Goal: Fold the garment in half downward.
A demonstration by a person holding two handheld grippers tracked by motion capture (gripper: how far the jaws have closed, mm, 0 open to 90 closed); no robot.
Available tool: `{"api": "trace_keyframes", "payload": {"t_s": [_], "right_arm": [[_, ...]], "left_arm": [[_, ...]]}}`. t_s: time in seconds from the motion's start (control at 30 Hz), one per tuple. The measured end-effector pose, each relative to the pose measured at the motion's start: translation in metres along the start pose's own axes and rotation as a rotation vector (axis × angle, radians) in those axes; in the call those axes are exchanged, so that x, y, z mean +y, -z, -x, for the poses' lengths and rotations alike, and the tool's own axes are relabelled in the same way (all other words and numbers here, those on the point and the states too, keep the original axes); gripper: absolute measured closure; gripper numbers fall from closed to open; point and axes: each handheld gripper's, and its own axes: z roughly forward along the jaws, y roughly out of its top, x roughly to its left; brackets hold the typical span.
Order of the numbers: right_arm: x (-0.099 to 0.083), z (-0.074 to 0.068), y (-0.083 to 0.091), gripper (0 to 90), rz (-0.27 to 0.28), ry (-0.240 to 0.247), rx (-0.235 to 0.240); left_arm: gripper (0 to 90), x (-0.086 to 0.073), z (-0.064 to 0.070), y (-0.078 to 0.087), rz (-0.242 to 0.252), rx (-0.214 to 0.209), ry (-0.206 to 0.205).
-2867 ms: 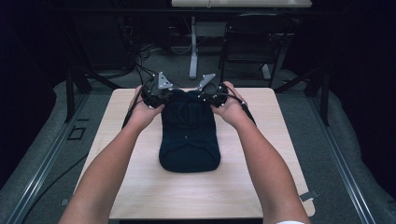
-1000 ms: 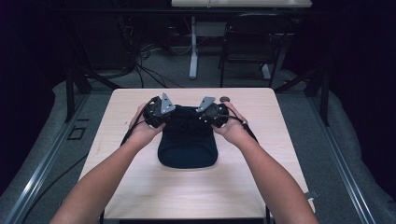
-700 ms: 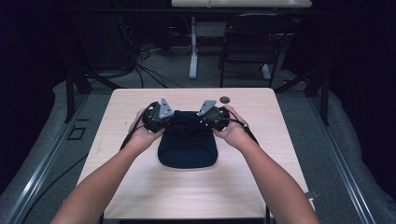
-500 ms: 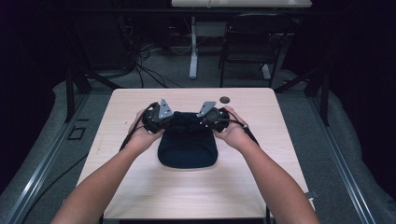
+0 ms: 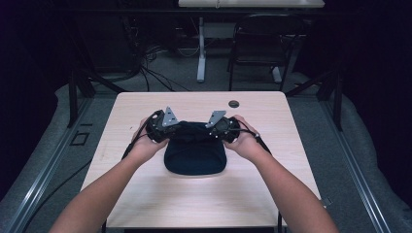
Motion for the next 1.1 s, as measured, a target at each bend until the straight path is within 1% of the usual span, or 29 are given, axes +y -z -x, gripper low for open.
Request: {"api": "trace_keyframes", "payload": {"t_s": [0.03, 0.1, 0.17, 0.27, 0.3, 0.33, 0.43, 0.47, 0.5, 0.57, 0.63, 0.7, 0.73, 0.77, 0.83, 0.87, 0.93, 1.03, 1.1], "right_arm": [[-0.001, -0.002, 0.0, 85.3, 0.008, -0.001, 0.002], [-0.002, -0.003, 0.002, 85.2, -0.003, 0.013, 0.007], [-0.004, -0.007, 0.004, 85.3, 0.006, 0.017, 0.011], [-0.006, -0.013, 0.005, 85.2, 0.017, 0.023, 0.019], [-0.006, -0.015, 0.007, 85.2, 0.006, 0.037, 0.02], [-0.007, -0.018, 0.006, 85.2, 0.008, 0.04, 0.029], [-0.01, -0.025, 0.006, 85.2, 0.008, 0.062, 0.037], [-0.01, -0.027, 0.007, 85.3, -0.004, 0.076, 0.036], [-0.01, -0.029, 0.006, 85.2, 0.001, 0.081, 0.036], [-0.01, -0.031, 0.008, 85.2, -0.011, 0.094, 0.038], [-0.01, -0.034, 0.008, 85.2, -0.012, 0.092, 0.044], [-0.012, -0.037, 0.008, 85.2, -0.007, 0.077, 0.063], [-0.013, -0.038, 0.008, 85.2, -0.015, 0.082, 0.067], [-0.015, -0.041, 0.008, 85.2, -0.009, 0.075, 0.072], [-0.017, -0.045, 0.007, 85.2, -0.019, 0.084, 0.077], [-0.017, -0.047, 0.007, 85.1, -0.028, 0.101, 0.07], [-0.017, -0.05, 0.007, 85.1, -0.035, 0.104, 0.072], [-0.02, -0.054, 0.006, 85.1, -0.04, 0.083, 0.09], [-0.022, -0.056, 0.007, 85.1, -0.049, 0.083, 0.099]], "left_arm": [[81.0, -0.001, 0.001, 0.001, 0.001, 0.0, -0.008], [80.9, -0.003, 0.003, 0.003, 0.001, -0.01, -0.016], [80.7, -0.005, 0.006, 0.005, 0.01, -0.017, -0.005], [80.4, -0.011, 0.011, 0.007, 0.009, -0.033, -0.013], [80.1, -0.012, 0.013, 0.008, 0.003, -0.041, -0.018], [79.8, -0.014, 0.015, 0.008, 0.0, -0.047, -0.025], [79.5, -0.018, 0.019, 0.009, -0.003, -0.059, -0.027], [79.5, -0.02, 0.021, 0.009, -0.001, -0.063, -0.024], [79.4, -0.021, 0.022, 0.009, -0.004, -0.067, -0.022], [79.3, -0.023, 0.024, 0.009, -0.008, -0.071, -0.029], [79.2, -0.025, 0.026, 0.01, -0.007, -0.078, -0.023], [79.2, -0.026, 0.029, 0.011, -0.011, -0.088, -0.028], [79.1, -0.027, 0.03, 0.011, -0.014, -0.094, -0.027], [79.1, -0.029, 0.031, 0.011, -0.014, -0.096, -0.028], [79.1, -0.031, 0.035, 0.01, -0.017, -0.104, -0.028], [79.1, -0.032, 0.037, 0.01, -0.023, -0.108, -0.031], [79.1, -0.034, 0.039, 0.009, -0.025, -0.114, -0.029], [79.0, -0.038, 0.04, 0.01, -0.025, -0.131, -0.017], [79.0, -0.04, 0.043, 0.01, -0.023, -0.136, -0.017]]}}
